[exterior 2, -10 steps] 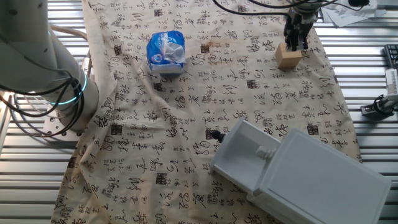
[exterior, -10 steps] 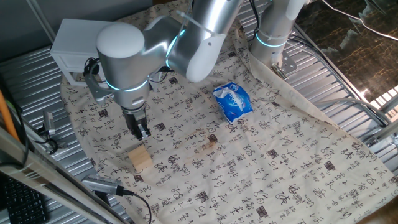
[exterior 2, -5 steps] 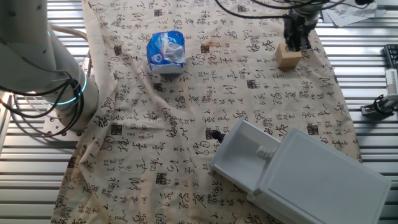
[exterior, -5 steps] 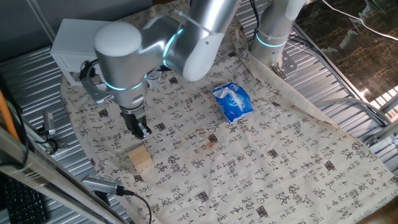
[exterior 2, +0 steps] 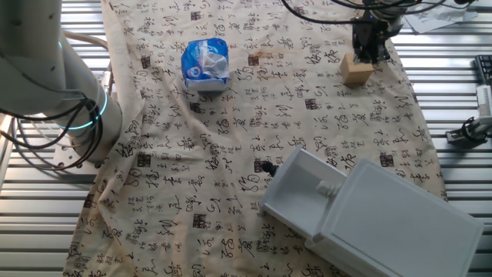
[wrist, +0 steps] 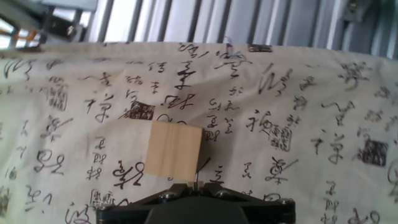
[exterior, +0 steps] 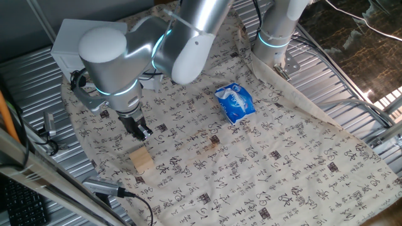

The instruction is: Put things in the drawer

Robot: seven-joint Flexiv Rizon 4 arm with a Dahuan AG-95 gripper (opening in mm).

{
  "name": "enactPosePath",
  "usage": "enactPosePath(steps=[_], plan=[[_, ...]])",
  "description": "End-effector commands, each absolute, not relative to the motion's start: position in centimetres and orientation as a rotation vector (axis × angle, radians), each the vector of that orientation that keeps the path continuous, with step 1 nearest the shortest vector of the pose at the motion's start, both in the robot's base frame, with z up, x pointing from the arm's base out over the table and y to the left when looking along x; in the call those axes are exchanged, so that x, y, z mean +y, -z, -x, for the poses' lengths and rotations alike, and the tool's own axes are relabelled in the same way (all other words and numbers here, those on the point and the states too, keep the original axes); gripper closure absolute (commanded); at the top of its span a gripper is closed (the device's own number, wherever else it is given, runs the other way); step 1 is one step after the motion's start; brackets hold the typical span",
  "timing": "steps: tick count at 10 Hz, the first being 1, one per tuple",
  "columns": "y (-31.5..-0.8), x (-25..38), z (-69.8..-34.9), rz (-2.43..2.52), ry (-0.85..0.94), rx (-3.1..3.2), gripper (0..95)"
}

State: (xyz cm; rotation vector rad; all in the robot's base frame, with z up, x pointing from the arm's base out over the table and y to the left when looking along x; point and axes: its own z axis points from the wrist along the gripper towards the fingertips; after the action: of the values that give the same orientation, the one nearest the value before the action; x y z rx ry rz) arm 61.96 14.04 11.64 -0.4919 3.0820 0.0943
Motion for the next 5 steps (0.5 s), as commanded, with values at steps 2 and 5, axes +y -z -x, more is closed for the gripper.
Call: enactPosePath(steps=[2, 5], plan=[[-11.2, 15.7, -63.3, 0.349, -0.088, 3.061, 95.0], [-10.8, 18.3, -65.6, 0.278, -0.083, 3.068, 95.0]])
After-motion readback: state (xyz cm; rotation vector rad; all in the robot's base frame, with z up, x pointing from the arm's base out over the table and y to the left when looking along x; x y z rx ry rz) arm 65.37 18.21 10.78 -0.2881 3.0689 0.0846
